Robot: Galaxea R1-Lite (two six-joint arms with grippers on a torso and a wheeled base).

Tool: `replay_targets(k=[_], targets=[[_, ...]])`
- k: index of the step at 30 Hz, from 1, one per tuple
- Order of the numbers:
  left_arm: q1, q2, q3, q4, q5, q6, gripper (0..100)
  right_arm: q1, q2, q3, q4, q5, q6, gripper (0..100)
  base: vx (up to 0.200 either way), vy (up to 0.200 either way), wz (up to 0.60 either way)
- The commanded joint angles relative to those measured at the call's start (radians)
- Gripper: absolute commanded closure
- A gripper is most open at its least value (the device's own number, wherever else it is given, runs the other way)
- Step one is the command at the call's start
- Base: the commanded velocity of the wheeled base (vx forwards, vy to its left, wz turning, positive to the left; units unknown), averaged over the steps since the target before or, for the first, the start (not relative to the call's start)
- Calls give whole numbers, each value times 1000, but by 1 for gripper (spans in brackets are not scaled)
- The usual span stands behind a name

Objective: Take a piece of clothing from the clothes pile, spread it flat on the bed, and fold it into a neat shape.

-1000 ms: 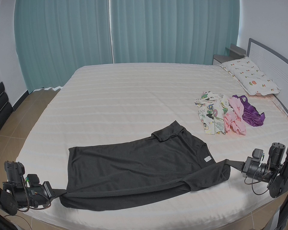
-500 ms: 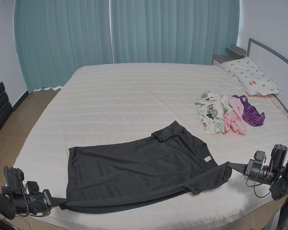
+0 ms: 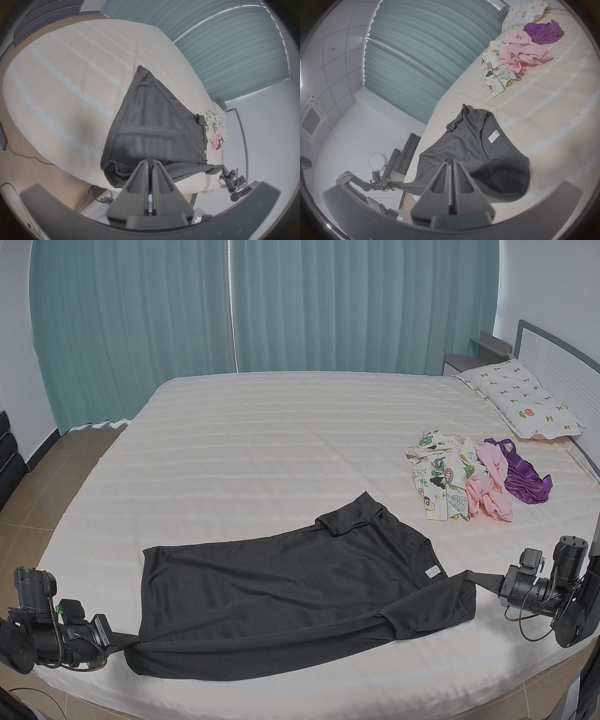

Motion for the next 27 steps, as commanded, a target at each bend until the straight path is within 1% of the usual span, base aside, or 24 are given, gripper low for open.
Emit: replay_targets(k=[1, 6, 12, 20, 27], targets=[[0, 143, -69, -4, 4, -1, 100, 9, 106, -74, -10, 0, 0, 100, 0, 0, 0], [0, 223, -106, -4, 7, -2, 100, 14, 149, -117, -10, 0, 0, 100, 0, 0, 0], [2, 315, -159, -7, 56, -5, 100, 37, 196, -170, -9, 0, 3, 100, 0, 0, 0], [0, 381, -227, -7, 58, -7, 100, 54, 259, -232, -4, -1, 4, 100, 0, 0, 0], [2, 430, -247, -7, 64, -7, 100, 55, 282, -251, -4, -4, 4, 100, 0, 0, 0]])
